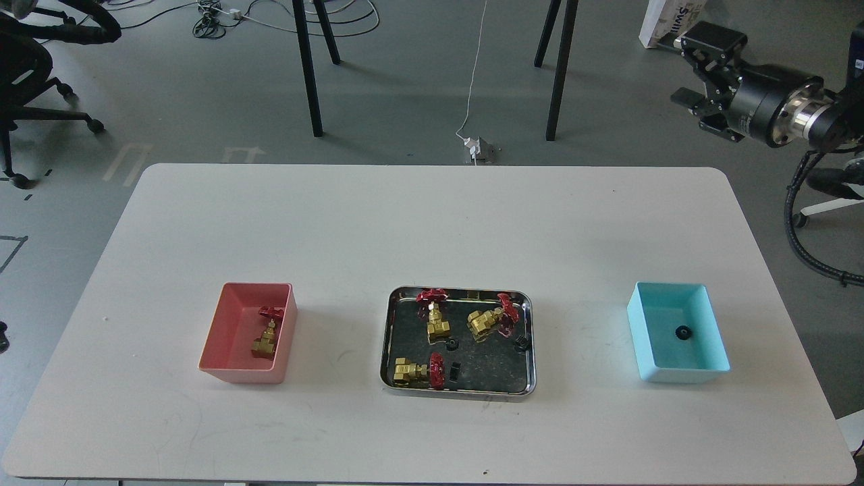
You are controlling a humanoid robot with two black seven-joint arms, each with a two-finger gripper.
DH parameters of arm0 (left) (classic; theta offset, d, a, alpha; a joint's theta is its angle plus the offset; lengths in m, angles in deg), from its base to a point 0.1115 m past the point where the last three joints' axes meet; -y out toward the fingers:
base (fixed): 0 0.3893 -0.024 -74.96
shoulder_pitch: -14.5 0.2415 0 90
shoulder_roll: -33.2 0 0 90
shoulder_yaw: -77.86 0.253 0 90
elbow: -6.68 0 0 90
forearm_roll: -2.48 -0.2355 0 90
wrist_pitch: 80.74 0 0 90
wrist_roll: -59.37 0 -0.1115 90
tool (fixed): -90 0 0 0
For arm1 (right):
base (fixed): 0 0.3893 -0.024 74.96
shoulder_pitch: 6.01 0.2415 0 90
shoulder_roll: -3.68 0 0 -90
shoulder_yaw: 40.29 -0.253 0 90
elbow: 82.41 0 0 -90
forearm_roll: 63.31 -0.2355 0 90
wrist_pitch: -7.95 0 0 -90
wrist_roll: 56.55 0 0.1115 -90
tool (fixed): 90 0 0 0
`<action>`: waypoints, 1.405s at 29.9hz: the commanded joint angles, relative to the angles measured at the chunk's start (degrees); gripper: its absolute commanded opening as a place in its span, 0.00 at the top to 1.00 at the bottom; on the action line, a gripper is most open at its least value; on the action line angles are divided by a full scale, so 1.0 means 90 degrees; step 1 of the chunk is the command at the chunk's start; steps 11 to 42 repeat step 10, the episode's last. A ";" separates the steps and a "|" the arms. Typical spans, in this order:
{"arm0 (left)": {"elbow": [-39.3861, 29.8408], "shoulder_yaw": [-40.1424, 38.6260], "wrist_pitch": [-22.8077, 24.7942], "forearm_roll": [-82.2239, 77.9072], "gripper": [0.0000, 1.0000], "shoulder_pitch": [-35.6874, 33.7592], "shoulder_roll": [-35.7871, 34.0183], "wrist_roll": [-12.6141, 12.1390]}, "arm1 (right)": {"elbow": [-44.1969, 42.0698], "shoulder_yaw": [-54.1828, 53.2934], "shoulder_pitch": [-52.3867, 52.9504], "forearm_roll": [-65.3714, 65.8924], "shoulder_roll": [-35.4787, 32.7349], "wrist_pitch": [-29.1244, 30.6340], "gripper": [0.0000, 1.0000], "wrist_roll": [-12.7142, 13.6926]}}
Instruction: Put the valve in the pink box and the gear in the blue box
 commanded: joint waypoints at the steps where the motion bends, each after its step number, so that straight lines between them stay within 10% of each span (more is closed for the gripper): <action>1: 0.0165 0.0059 -0.0001 0.0004 0.01 0.0012 0.0361 0.0000 | -0.1173 -0.0298 0.0670 -0.0324 0.0944 -0.0809 0.05 -0.0058; 6: 0.0165 0.0215 -0.0050 0.0004 0.01 0.0031 0.0488 0.0000 | -0.2456 -0.0485 0.1150 -0.0364 0.1942 -0.1465 0.01 -0.0106; 42: 0.0165 0.0215 -0.0050 0.0004 0.01 0.0070 0.0547 0.0000 | -0.2272 -0.0485 0.1141 -0.0373 0.1962 -0.1446 0.01 -0.0136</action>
